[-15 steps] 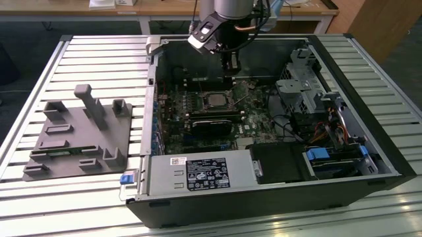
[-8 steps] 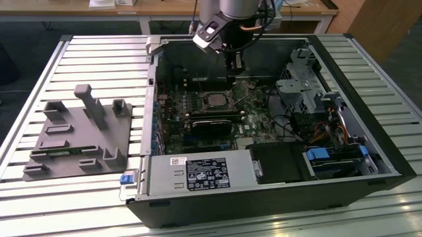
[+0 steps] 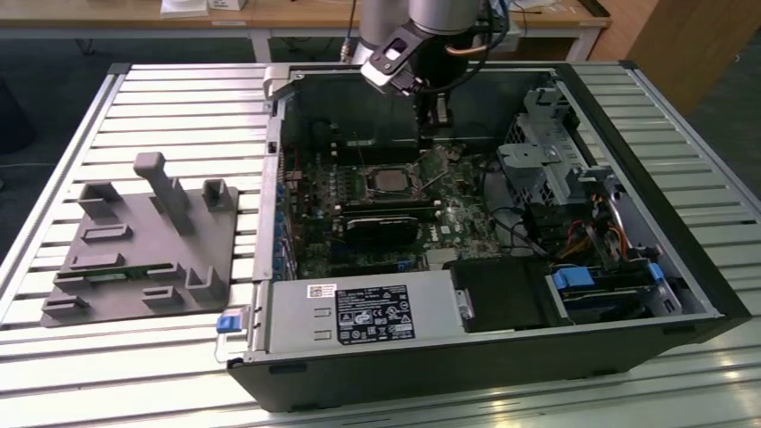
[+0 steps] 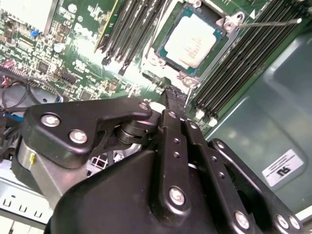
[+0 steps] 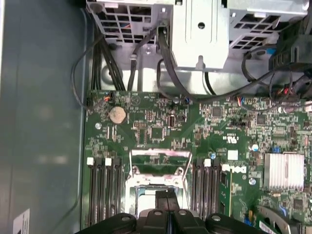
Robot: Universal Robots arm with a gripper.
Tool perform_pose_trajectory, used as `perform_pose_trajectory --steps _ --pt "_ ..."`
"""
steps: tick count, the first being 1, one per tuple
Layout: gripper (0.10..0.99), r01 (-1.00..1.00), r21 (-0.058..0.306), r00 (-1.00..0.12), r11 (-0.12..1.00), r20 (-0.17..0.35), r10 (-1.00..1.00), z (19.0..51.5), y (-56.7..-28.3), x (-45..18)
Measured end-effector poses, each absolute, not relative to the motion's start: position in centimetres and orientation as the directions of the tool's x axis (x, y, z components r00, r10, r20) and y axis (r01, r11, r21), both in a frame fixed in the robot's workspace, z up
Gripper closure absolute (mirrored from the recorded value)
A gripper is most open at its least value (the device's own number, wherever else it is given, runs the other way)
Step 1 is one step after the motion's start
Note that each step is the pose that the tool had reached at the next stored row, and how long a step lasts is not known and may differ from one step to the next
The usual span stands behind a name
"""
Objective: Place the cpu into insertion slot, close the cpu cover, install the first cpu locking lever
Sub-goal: 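Close the cpu cover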
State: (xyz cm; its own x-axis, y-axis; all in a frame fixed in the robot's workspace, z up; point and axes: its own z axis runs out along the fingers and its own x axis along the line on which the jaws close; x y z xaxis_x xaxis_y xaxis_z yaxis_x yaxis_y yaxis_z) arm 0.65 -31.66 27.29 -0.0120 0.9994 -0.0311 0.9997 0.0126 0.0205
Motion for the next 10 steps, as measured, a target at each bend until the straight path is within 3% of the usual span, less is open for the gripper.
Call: perform_pose_trajectory --steps 10 --pt "0.980 1.000 0.020 -0.012 0.012 -0.017 1.000 27.2 -31.7 2.4"
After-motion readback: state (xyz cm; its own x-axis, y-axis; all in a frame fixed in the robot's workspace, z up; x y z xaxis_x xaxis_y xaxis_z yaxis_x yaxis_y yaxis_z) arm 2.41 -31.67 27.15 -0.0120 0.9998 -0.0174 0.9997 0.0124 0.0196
